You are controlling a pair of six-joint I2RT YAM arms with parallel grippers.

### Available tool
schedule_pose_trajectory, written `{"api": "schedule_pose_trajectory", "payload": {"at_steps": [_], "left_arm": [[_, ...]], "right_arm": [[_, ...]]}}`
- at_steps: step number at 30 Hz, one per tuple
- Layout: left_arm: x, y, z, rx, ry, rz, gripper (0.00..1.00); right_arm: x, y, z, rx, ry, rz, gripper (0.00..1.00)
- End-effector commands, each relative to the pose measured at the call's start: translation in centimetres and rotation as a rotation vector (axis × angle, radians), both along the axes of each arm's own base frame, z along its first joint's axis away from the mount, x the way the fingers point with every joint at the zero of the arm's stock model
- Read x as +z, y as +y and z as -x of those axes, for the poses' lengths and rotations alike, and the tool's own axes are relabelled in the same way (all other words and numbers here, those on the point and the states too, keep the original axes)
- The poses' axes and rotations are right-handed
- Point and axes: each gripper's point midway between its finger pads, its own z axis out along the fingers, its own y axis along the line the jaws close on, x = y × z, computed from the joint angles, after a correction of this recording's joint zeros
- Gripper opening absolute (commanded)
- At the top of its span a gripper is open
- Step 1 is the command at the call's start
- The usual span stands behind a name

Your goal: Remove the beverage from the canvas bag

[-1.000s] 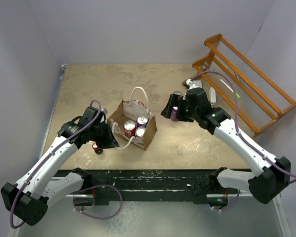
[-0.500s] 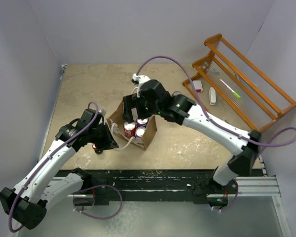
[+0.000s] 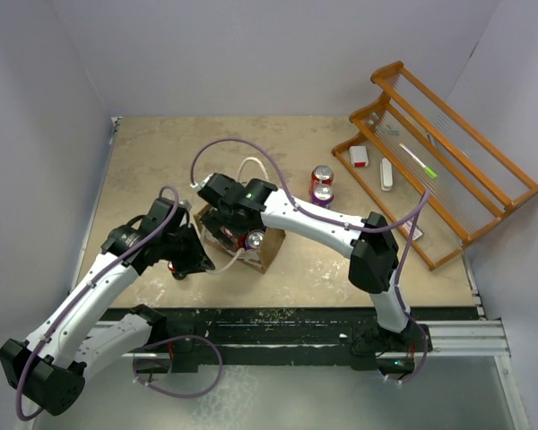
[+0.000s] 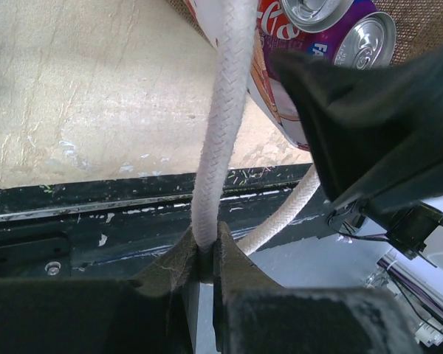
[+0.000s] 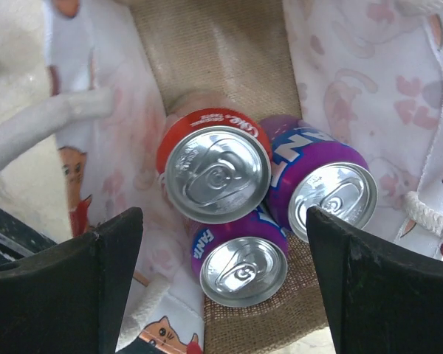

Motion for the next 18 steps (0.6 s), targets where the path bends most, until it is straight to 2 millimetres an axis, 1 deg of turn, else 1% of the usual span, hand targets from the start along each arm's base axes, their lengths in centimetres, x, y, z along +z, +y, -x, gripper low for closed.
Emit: {"api": "schedule_pose_trajectory", "payload": {"at_steps": [1, 5, 11, 13, 18], "left_arm": [[0.3, 0.4, 0.1, 0.009, -0.001, -0.016, 0.00], [0.4, 0.5, 0.2, 0.008, -0.005, -0.013, 0.00], [0.3, 0.6, 0.2, -0.014, 0.001, -0.035, 0.00], [0.1, 0.7, 0.2, -0.018, 0.007, -0.041, 0.00], [-0.3, 0.7, 0.4, -0.024, 0.018, -0.044, 0.00]], "right_arm": [[2.9, 0.0, -0.5, 0.100, -0.092, 0.023, 0.92], [1.6, 0.5, -0.4, 0.149, -0.078, 0.045, 0.90], [1.1, 2.2, -0.3, 0.209, -0.056, 0.019, 0.86], [0.9, 2.4, -0.4, 0.214, -0.050, 0.026, 0.84], [-0.3, 2.8, -0.5, 0.234, -0.024, 0.058, 0.81]]}}
